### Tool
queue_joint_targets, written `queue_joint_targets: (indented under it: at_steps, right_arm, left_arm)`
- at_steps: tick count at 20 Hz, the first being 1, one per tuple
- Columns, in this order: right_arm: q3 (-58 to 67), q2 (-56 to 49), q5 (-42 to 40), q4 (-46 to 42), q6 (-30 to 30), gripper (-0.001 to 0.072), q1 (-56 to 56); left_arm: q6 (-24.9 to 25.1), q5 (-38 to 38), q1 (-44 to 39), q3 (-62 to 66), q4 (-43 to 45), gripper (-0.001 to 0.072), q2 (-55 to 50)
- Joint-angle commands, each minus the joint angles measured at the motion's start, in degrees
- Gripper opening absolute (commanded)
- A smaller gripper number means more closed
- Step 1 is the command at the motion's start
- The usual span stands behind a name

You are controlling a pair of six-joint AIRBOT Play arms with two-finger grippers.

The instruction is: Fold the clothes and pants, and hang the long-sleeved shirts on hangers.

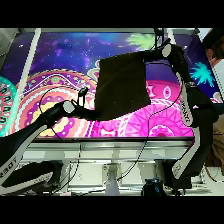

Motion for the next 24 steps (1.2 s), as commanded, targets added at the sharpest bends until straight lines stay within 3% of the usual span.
queue_joint_targets:
  at_steps: [1, 2, 3, 8, 16, 22, 23, 24]
  right_arm:
    - [0.0, 0.0, -0.3, -1.5, 0.2, 0.0176, 0.0]
    - [0.0, 0.0, -0.1, -1.4, 0.2, 0.0412, 0.0]
    - [0.0, 0.0, 0.1, -1.5, 0.2, 0.049, 0.0]
    - [0.5, 0.9, 6.9, -2.0, 0.2, 0.0489, -2.3]
    - [0.5, 2.2, 30.0, -0.2, -0.4, 0.0489, -15.1]
    - [-5.7, 2.3, 43.2, 12.6, -5.2, 0.0489, -21.3]
    - [-8.0, 2.3, 45.6, 17.2, -6.3, 0.0489, -22.3]
    - [-10.5, 2.4, 46.8, 21.0, -6.6, 0.049, -23.1]
  left_arm:
    - [0.0, 0.4, -0.4, 0.0, -0.3, 0.0197, -0.7]
    - [0.0, 0.4, -0.4, 0.0, -0.4, 0.0523, -0.7]
    - [0.0, 0.2, -0.4, 0.1, -1.7, 0.0717, -0.7]
    - [0.0, -0.9, -0.3, 1.2, -5.4, 0.0703, 0.5]
    - [0.7, -0.5, 6.0, 2.1, -4.2, 0.0701, 6.3]
    - [0.7, -0.7, 13.4, 2.1, -4.2, 0.0702, 6.4]
    - [0.7, -1.0, 13.6, 2.1, -4.1, 0.0693, 6.4]
    - [1.4, -1.5, 13.6, 2.1, -4.1, 0.0639, 6.4]
